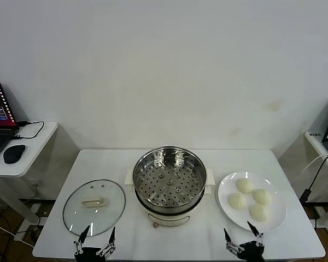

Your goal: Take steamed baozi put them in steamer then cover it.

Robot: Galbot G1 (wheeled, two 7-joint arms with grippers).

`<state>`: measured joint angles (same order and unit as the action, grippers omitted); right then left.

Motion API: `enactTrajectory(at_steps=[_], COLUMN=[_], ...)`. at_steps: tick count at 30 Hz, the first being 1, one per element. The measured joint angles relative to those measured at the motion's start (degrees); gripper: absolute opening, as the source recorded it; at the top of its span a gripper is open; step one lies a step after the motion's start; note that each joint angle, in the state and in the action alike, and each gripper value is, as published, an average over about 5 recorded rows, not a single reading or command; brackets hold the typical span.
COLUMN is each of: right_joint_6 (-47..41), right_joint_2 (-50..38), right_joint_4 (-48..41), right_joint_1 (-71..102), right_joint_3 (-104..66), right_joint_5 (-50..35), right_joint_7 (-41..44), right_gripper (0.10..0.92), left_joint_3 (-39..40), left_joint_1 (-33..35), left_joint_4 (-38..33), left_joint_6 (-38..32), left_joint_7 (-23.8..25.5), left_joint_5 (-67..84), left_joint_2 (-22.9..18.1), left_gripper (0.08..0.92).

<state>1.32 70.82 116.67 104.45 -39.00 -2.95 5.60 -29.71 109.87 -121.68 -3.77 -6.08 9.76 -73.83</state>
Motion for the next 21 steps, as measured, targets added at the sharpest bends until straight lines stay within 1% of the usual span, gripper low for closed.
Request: enactTrajectory(at_steps=[4,10,16,21], right_joint_6=[-1.8,-4.9,-6.2,-7.7], right_joint_2=[-2.8,-10.5,-19.6,-27.8], right_joint_4=[-0.3,-2.1,-6.0,-10.2], right_joint_1=[-2.2,-7.5,-14.7,-23.1], right_joint_3=[-2.6,-7.2,-7.7,-3.4], right_joint_5=[3.3,11.0,18.6,22.2], right_joint_7=[1.3,5.9,13.4,21.2], right_gripper=[0.823,0.823,0.823,0.823], left_joint_3=[0.1,0.0,0.2,0.1], left_joint_1=[-0.7,-2.0,-3.0,-3.5], left_joint_4=[0.5,1.5,1.5,1.5], left_joint_6=[0.0,0.2,0.3,0.2], left_joint_7=[0.1,0.6,1.1,1.3], left_joint_5=[-1.0,-2.3,-3.3,-4.0], left_joint_2=[0.4,1.4,2.0,2.3], left_gripper=[0.823,0.823,0.823,0.823])
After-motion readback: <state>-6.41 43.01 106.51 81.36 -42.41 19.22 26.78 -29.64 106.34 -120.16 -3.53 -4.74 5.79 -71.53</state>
